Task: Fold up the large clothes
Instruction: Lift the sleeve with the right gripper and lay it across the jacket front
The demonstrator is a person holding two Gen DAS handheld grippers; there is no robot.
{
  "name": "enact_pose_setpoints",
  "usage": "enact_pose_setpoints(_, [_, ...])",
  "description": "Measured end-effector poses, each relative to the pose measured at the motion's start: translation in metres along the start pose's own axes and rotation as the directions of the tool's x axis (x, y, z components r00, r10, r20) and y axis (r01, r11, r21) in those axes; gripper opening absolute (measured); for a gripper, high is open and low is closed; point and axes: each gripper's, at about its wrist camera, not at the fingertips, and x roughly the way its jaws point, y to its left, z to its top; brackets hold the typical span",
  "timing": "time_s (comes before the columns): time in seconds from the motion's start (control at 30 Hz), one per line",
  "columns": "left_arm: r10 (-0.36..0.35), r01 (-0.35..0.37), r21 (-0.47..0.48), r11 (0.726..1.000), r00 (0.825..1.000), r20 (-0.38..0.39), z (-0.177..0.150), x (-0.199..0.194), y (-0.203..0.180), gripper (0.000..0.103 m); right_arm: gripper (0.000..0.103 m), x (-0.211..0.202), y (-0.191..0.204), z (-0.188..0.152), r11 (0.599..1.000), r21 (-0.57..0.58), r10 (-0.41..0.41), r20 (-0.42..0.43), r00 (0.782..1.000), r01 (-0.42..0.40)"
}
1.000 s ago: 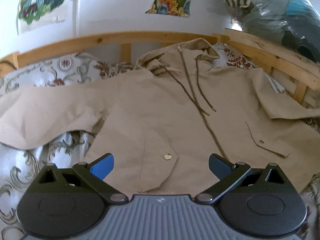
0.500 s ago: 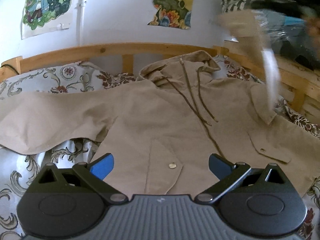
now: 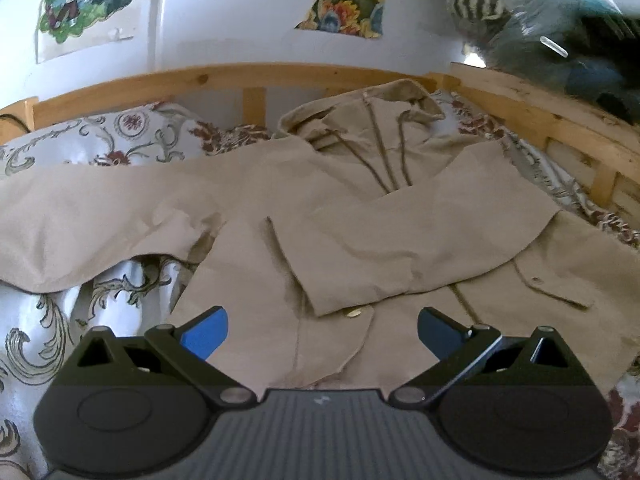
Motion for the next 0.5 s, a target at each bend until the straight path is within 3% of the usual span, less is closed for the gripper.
enact_pose_setpoints(0.07, [0.056,-0.056,0.004,0.998,0.998,-0.001,-0.002,0.006,0.002,0.102,0.100,-0.014,-0.025,-0.021,0.991,0.033,-0.130,0.004,0.991,0.130])
enact_pose_setpoints(0.17, [0.176,-0.176,-0.015,0.984,0.984,-0.018,0.002,0.013,0.011,0.102,0.101,-0.021,-0.063,-0.057,0.949,0.134,-0.287,-0.001,0.958,0.285])
enact_pose_setpoints(0.23, [0.252,-0.255,-0.080,0.964,0.966,-0.052,0.011,0.014,0.024,0.102,0.102,-0.015,-0.082,-0.077,0.948,0.146,-0.278,-0.057,0.959,0.284])
enact_pose_setpoints(0.3, [0.324,-0.343,-0.187,0.921,0.938,-0.122,0.021,0.012,0.046,0.102,0.102,-0.006,-0.089,-0.092,0.948,0.157,-0.261,-0.114,0.959,0.277])
enact_pose_setpoints(0.33, [0.356,-0.391,-0.235,0.890,0.918,-0.175,0.025,0.010,0.059,0.102,0.102,-0.001,-0.089,-0.099,0.949,0.161,-0.246,-0.154,0.957,0.270])
enact_pose_setpoints(0.4, [0.405,-0.484,-0.353,0.801,0.872,-0.276,0.030,-0.001,0.091,0.102,0.102,0.011,-0.085,-0.107,0.956,0.168,-0.202,-0.221,0.954,0.241])
enact_pose_setpoints(0.5, [0.453,-0.542,-0.528,0.654,0.839,-0.302,0.032,-0.033,0.138,0.102,0.102,0.025,-0.068,-0.107,0.971,0.164,-0.126,-0.257,0.958,0.172])
